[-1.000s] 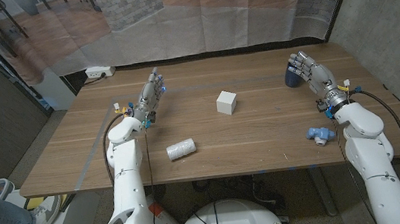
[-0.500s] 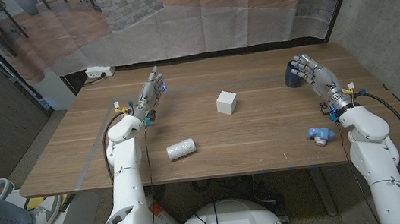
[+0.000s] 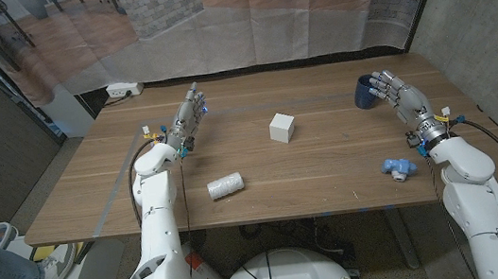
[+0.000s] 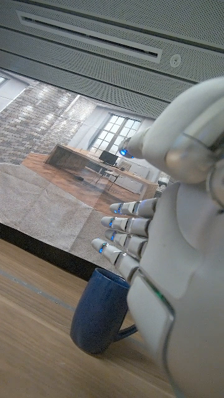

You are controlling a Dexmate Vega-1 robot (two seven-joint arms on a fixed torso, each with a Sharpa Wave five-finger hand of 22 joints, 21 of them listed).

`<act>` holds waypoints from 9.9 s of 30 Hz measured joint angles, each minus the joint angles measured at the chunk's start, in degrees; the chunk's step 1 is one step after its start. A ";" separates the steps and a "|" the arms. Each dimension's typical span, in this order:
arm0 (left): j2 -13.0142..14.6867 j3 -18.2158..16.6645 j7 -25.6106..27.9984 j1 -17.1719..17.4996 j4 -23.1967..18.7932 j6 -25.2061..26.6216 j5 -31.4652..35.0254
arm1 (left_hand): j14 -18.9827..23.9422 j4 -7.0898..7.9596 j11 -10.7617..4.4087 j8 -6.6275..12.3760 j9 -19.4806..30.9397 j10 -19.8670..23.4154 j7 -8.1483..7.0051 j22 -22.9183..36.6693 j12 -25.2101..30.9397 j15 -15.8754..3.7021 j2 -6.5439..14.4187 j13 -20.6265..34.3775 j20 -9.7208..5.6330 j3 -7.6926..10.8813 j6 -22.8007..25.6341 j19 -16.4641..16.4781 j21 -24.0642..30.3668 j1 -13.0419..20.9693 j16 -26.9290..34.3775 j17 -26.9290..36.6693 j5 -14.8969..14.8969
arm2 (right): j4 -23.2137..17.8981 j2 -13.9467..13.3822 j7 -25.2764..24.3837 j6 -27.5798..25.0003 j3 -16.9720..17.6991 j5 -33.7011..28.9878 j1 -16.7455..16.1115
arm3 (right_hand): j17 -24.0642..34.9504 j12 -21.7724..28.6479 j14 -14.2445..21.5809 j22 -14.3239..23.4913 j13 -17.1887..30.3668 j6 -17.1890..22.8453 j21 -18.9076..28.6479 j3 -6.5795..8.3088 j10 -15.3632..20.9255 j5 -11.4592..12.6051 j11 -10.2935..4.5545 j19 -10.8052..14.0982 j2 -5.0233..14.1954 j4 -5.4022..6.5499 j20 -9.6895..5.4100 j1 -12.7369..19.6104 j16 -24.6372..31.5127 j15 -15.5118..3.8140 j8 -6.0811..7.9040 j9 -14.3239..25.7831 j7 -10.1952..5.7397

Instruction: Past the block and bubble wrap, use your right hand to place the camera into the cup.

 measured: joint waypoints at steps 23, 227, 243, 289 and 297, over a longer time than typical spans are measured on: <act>-0.07 0.63 -0.15 -0.18 0.05 0.43 0.45 | 0.10 0.02 0.00 0.00 0.00 0.00 0.00 0.00 0.00 -0.10 0.30 0.00 0.00 -0.44 0.00 0.00 0.00 0.30 0.00 0.00 0.00 | -1.43 -0.80 1.28 0.75 2.39 0.69 -2.51 | 0.00 0.00 0.61 -0.01 0.00 0.01 -0.39 0.00 0.21 -0.03 -0.21 0.53 0.23 0.01 -0.08 0.22 0.00 -0.62 0.00 0.00 -0.01; 0.84 4.66 -0.04 -6.02 5.62 1.64 2.91 | 0.10 -0.23 -0.21 -0.23 0.00 0.20 -0.31 0.00 -0.22 -0.10 1.73 0.00 0.61 -2.42 0.31 -0.61 0.00 1.73 0.00 0.00 0.00 | -7.40 2.60 3.47 27.88 13.61 -5.78 -21.37 | 0.00 -0.44 4.20 -0.03 0.25 1.64 -3.33 0.87 1.42 -0.03 -1.65 4.11 -0.08 -2.47 0.00 6.56 -0.01 -1.74 0.00 0.00 -1.03; 0.92 4.37 -0.01 -5.81 5.75 0.75 2.45 | 0.10 -0.23 -0.21 -0.23 0.00 0.20 -0.31 0.00 -0.22 -0.10 1.73 0.00 0.93 -2.42 0.31 -0.28 0.00 1.73 0.00 0.00 0.00 | -8.11 2.02 -0.13 33.82 14.59 -15.07 -21.13 | 0.00 -0.77 3.57 -0.03 0.25 0.50 -4.00 1.04 -0.55 -0.03 -2.55 5.43 -0.49 -2.77 0.10 9.01 -0.23 0.35 0.00 0.00 -2.21; 2.13 3.51 -0.31 -7.58 10.28 -0.79 1.86 | 0.10 -0.45 -0.21 -0.23 0.00 0.20 -0.62 -0.01 -0.22 -0.10 2.04 0.00 1.98 -3.13 0.62 -0.70 0.00 2.04 0.00 0.00 0.00 | -17.06 1.52 -10.02 35.65 17.85 -41.89 -22.64 | 0.00 -0.44 2.90 -0.15 0.26 -1.34 -5.99 1.12 -2.01 1.97 0.28 12.54 -5.43 -3.16 13.78 17.49 -0.44 5.33 0.00 0.00 -2.77; 2.43 3.19 -0.38 -8.05 11.20 -1.17 1.72 | 0.10 -0.21 -0.21 -0.23 0.00 0.20 -0.60 0.00 -0.22 -0.10 2.04 0.00 1.98 -3.37 0.63 -0.70 0.00 2.04 0.00 0.00 -0.39 | -19.55 1.17 -11.83 33.77 17.76 -47.36 -23.52 | 0.00 -0.44 3.17 -0.15 0.25 -1.55 -5.65 1.12 -2.15 2.42 0.55 13.51 -6.06 -3.16 13.92 18.12 -0.44 5.25 0.00 0.00 -2.99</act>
